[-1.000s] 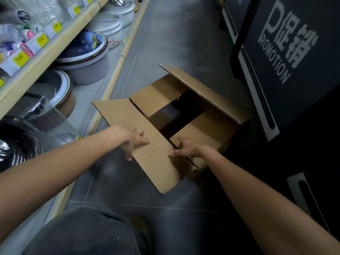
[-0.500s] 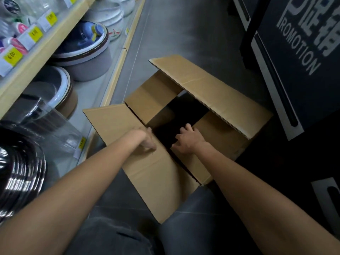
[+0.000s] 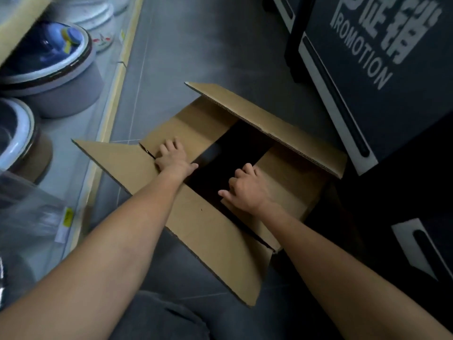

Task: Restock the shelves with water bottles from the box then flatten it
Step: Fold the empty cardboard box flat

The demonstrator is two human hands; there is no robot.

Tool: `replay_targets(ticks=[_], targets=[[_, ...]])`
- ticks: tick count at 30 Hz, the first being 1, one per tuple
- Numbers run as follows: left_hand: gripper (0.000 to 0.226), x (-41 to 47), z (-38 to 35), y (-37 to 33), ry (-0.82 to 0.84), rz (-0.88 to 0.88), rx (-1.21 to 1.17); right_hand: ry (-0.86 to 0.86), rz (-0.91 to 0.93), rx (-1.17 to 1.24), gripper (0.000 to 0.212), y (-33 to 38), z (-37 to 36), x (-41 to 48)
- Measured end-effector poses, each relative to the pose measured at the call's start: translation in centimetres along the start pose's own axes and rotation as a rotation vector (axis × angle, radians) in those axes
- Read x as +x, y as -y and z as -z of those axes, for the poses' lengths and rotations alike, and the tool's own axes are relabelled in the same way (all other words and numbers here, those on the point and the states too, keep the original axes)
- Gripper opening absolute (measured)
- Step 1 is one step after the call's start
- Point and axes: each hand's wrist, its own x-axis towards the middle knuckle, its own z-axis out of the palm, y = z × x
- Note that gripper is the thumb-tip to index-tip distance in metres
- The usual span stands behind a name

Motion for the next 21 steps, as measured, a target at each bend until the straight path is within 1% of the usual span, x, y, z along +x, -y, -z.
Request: replay_targets(ticks=[5, 7, 10, 12, 14, 15, 18, 21], targets=[[0.098, 1.1, -1.7, -1.2, 0.018, 0.0, 0.057, 0.011, -0.127, 0.047, 0.056, -0.4, -0.1, 0.1], [0.09, 1.2, -2.3, -1.4, -0.032, -0.03, 0.071, 0.013, -0.192, 0.031, 0.059, 0.0, -0.1, 0.3], [0.077, 0.8, -2.2, -0.9, -0.138, -0.083, 0.092, 0.035, -0.266, 0.029, 0.05, 0.7, -0.2, 0.3], [0.07, 0.9, -1.5, -0.4, -0.182, -0.09, 0.088, 0.064, -0.316, 0.077, 0.042, 1.1, 0.3, 0.2], [0.06, 0.5, -0.3, -0.3, -0.234, -0.087, 0.045, 0.1, -0.373, 0.154, 0.04, 1.3, 1.0, 0.1], [0.053, 0.3, 0.5, -0.3, -0.263, -0.088, 0.016, 0.109, -0.411, 0.192, 0.045, 1.3, 1.4, 0.0], [0.035, -0.9, 2.6, -0.2, -0.337, -0.078, -0.051, 0.071, -0.573, 0.27, 0.075, 1.4, 2.4, -0.7], [0.033, -2.0, 3.1, 0.8, -0.367, -0.041, -0.104, 0.011, -0.709, 0.32, 0.098, 2.1, 3.3, -1.6]])
